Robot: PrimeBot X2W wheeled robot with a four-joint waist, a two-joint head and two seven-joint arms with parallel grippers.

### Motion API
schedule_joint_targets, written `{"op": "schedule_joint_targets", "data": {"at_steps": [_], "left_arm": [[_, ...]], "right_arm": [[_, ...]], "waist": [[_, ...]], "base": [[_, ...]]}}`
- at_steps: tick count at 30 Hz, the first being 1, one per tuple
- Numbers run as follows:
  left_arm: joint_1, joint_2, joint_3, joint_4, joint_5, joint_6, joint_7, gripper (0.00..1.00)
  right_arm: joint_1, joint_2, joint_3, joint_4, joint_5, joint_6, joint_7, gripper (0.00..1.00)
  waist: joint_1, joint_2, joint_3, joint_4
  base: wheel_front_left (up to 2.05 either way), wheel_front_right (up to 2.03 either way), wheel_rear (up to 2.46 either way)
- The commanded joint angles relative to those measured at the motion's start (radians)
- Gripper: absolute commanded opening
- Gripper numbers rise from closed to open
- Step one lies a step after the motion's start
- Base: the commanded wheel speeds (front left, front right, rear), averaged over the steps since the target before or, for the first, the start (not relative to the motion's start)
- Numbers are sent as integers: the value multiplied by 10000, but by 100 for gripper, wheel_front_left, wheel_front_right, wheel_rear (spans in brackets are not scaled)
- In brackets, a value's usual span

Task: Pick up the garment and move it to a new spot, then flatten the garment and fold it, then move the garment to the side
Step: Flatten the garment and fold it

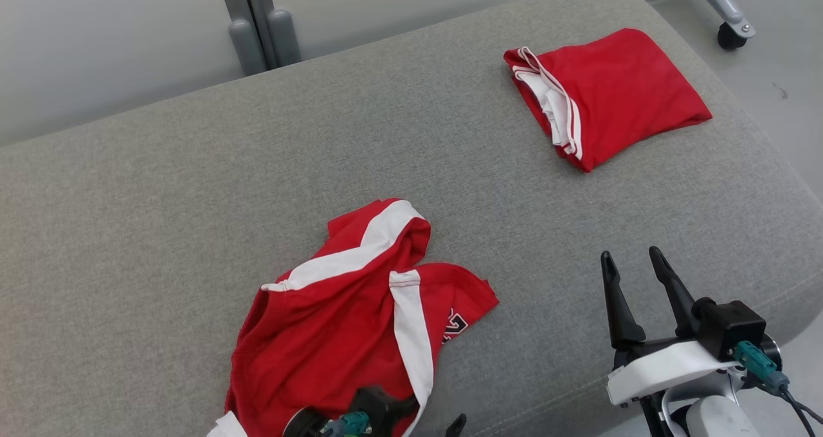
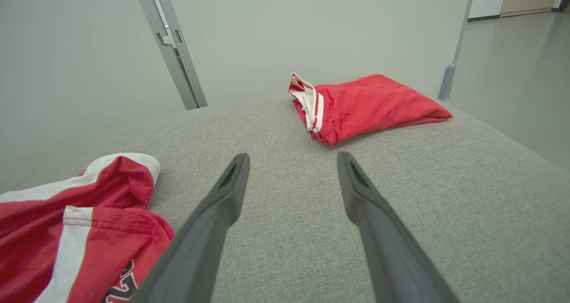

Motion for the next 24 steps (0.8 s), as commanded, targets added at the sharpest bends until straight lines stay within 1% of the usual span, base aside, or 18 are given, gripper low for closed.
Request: {"op": "schedule_joint_targets", "data": {"at_steps": [1, 4, 8, 9, 14, 19, 21, 24], "left_arm": [[-186, -42, 100, -15, -124, -36, -36, 100], [-240, -230, 397, -291, -580, 18, -17, 100], [-602, -313, 936, -415, -1061, 233, 185, 100], [-718, -381, 1129, -295, -1231, 321, 233, 100], [-1425, -504, 1684, 595, -1408, 709, 360, 100], [-2104, -610, 2098, 1425, -1411, 1098, 105, 100], [-2312, -611, 2145, 1620, -1398, 1064, 63, 100], [-2485, -679, 2054, 1841, -1410, 868, 52, 100]], "right_arm": [[-61, -13, -23, 19, 42, -16, -24, 100], [-8, -13, -51, 28, 54, -16, -26, 100], [-103, -13, -17, 37, 82, -16, -26, 100], [-153, -13, 9, 41, 99, -16, -26, 100], [-279, -16, 136, -1, 191, -16, -24, 100], [-259, -12, 40, -18, 231, -16, -24, 100], [-232, -12, 29, -35, 264, -16, -24, 100], [-242, -12, 53, -26, 295, -16, -24, 100]], "waist": [[0, 0, -26, -16], [0, 0, -45, -33], [0, 0, 14, -83], [0, 0, 40, -108], [0, 0, 224, -362], [0, 0, 389, -583], [0, 0, 424, -635], [0, 0, 452, -698]], "base": [[0, 0, 0], [0, 0, 0], [0, 0, 0], [0, 0, 0], [0, 0, 0], [0, 0, 0], [0, 0, 0], [0, 0, 0]]}}
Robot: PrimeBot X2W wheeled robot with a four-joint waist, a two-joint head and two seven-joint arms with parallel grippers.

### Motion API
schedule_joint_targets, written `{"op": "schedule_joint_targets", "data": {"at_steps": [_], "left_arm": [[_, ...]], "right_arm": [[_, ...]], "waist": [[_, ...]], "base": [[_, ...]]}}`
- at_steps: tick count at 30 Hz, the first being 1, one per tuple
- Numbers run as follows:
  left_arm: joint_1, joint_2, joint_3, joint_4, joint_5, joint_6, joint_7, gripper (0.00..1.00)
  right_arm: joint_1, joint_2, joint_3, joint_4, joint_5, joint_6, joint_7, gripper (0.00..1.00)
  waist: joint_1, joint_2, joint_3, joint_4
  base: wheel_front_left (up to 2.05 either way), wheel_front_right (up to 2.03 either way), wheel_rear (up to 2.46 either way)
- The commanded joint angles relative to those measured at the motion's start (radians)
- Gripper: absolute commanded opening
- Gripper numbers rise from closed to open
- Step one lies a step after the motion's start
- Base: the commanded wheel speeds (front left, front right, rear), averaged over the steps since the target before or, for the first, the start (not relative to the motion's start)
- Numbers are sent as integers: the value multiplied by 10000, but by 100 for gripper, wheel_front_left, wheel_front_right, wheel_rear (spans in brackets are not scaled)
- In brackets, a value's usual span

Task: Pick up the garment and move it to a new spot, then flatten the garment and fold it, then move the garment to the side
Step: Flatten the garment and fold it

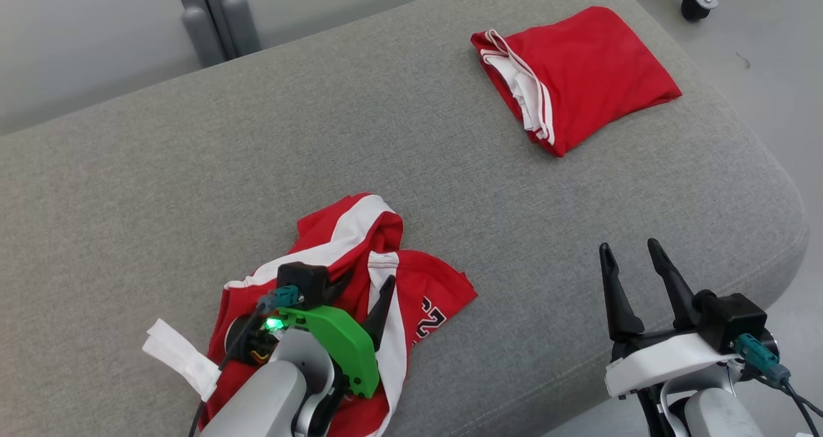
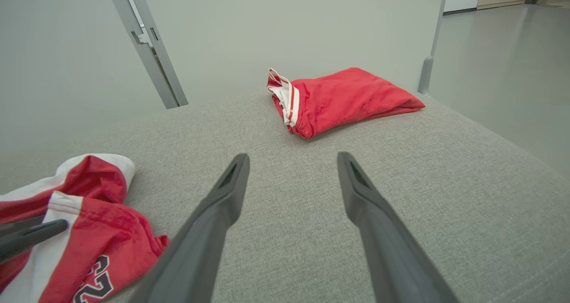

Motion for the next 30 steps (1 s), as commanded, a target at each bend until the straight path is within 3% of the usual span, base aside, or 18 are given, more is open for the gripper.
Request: {"op": "schedule_joint_targets", "data": {"at_steps": [1, 4, 5, 14, 15, 16, 17, 25, 30], "left_arm": [[-198, -60, -42, 78, -12, -98, -36, 88], [-322, -155, -123, 181, 15, -221, -86, 28], [-343, -211, -177, 186, 6, -274, -121, 0], [-246, -657, -1398, -556, 594, -527, -104, 0], [-151, -727, -1562, -677, 599, -512, -106, 2], [-80, -775, -1718, -762, 585, -514, -75, 41], [-21, -828, -1916, -851, 577, -549, -75, 100], [-95, -927, -2556, -1088, 52, -770, -344, 100], [-260, -831, -1991, -1482, -158, -348, -1025, 100]], "right_arm": [[-65, -10, 8, -16, 97, -16, -24, 100], [-95, -10, 11, 12, 93, -16, -24, 100], [-104, -10, 6, 22, 95, -16, -24, 100], [-79, -10, -22, 25, 21, -16, -26, 100], [-87, -10, -14, 29, 16, -16, -24, 100], [-99, -10, 2, 34, 15, -16, -24, 100], [-116, -10, 22, 40, 18, -16, -24, 100], [-104, -11, 88, 73, 88, -16, -24, 100], [78, -11, -56, 41, 5, -16, -24, 100]], "waist": [[0, -1, 26, -50], [0, -1, 11, -70], [0, -1, 5, -69], [0, -1, -62, -7], [0, -1, -66, -8], [0, -1, -67, -11], [0, -1, -67, -17], [0, -1, -19, -72], [0, -1, -146, 101]], "base": [[0, 0, 0], [0, 0, 0], [0, 0, 0], [0, 0, 0], [0, 0, 0], [0, 0, 0], [0, 0, 0], [0, 0, 0], [0, 0, 0]]}}
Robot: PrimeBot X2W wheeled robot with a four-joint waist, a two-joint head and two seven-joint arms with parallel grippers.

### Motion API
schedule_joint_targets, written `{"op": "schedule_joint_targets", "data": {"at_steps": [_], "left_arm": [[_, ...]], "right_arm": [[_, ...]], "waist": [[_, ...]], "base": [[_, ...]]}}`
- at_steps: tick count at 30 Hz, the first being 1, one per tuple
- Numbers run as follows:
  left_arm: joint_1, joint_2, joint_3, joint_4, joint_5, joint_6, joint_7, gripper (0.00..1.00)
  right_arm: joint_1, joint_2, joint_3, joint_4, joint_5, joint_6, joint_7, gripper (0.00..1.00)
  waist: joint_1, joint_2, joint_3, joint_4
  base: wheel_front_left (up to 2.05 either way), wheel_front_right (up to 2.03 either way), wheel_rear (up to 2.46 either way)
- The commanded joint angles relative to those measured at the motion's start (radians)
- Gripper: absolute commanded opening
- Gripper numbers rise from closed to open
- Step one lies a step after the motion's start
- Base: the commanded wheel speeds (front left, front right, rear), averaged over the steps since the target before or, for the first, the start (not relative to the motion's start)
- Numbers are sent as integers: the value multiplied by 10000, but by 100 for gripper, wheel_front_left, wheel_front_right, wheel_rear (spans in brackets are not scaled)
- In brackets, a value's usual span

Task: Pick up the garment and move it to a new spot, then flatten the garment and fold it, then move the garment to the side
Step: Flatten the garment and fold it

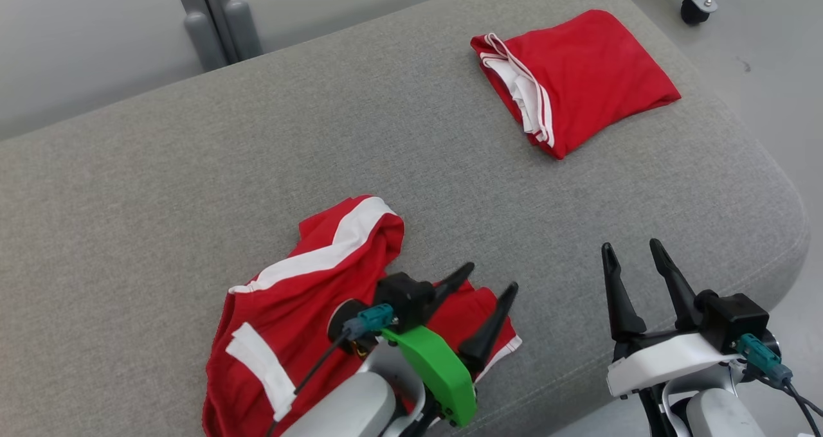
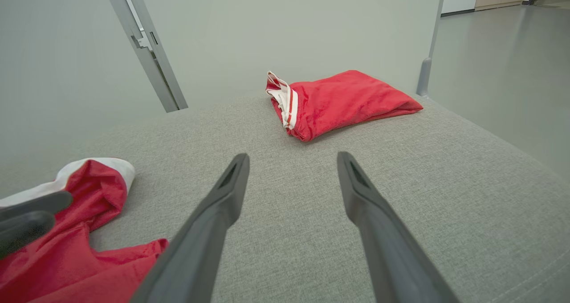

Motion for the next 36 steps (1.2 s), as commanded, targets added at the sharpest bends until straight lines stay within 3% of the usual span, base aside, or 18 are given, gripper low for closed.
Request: {"op": "schedule_joint_targets", "data": {"at_steps": [1, 10, 17, 20, 25, 36], "left_arm": [[-72, 222, 266, -141, -70, 193, -243, 100], [1162, 1689, 1624, -1428, 195, 1457, -1367, 100], [2767, 2317, 2918, -2259, 588, 2210, -1593, 100], [3628, 2241, 3783, -2599, 977, 2362, -1593, 100], [4823, 1987, 5184, -2984, 1872, 2042, -1598, 100], [6544, 999, 7321, -3060, 3645, 413, -1599, 100]], "right_arm": [[119, -13, -73, -52, -67, -16, -24, 100], [328, -13, -401, -566, -736, -16, -24, 100], [445, -15, -439, -634, -1184, -16, -24, 100], [603, -15, -407, -533, -1235, -16, -24, 100], [797, -16, -251, -366, -1258, -16, -24, 100], [1201, -16, -90, 17, -1068, -16, -24, 100]], "waist": [[0, -1, -98, 143], [0, -1, -745, 1162], [0, -1, -1226, 2073], [0, -1, -1376, 2483], [0, -1, -1515, 2974], [0, -1, -1708, 3451]], "base": [[0, 0, 0], [0, 0, 0], [0, 0, 0], [0, 0, 0], [0, 0, 0], [0, 0, 0]]}}
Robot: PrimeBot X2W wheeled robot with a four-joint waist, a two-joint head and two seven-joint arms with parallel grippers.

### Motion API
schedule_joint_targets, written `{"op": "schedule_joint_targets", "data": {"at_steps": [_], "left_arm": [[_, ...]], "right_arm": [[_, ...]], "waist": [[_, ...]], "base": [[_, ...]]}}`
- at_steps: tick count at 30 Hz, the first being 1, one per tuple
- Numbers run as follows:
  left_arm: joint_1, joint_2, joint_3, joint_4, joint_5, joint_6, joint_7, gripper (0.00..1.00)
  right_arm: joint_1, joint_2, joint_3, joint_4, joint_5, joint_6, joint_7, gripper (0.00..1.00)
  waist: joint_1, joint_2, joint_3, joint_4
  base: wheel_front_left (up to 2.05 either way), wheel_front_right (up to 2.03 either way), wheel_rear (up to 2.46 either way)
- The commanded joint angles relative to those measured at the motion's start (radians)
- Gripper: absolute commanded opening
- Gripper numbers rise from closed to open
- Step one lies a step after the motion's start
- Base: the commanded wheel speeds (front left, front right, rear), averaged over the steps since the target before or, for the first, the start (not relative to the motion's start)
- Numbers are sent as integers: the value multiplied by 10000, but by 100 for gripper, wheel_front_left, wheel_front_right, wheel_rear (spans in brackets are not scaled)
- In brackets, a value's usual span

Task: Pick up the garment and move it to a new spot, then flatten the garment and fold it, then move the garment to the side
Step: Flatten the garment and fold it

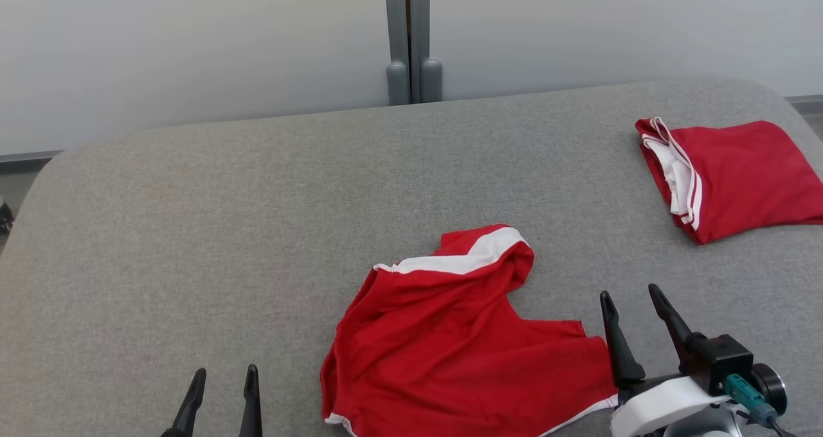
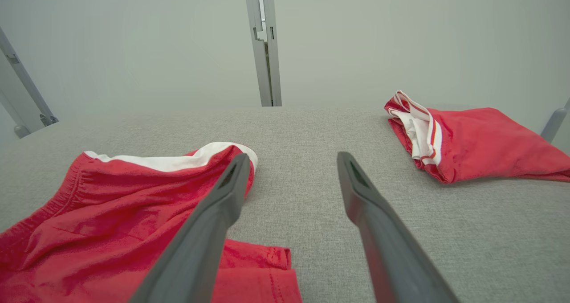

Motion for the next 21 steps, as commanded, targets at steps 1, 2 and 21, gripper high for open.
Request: {"op": "schedule_joint_targets", "data": {"at_steps": [1, 2, 21], "left_arm": [[184, -107, 151, 38, 222, -150, -25, 100], [222, -220, 325, 50, 354, -273, -25, 100], [392, -961, 1328, 161, 1461, -1218, -26, 100]], "right_arm": [[182, -22, 30, 67, 37, -16, -24, 100], [183, -20, 70, 90, -17, -16, -24, 100], [14, -17, 73, 299, 62, -16, -24, 100]], "waist": [[0, 0, -76, 90], [0, 0, -87, 109], [0, 0, -193, 3]], "base": [[0, 0, 0], [0, 0, 0], [0, 0, 0]]}}
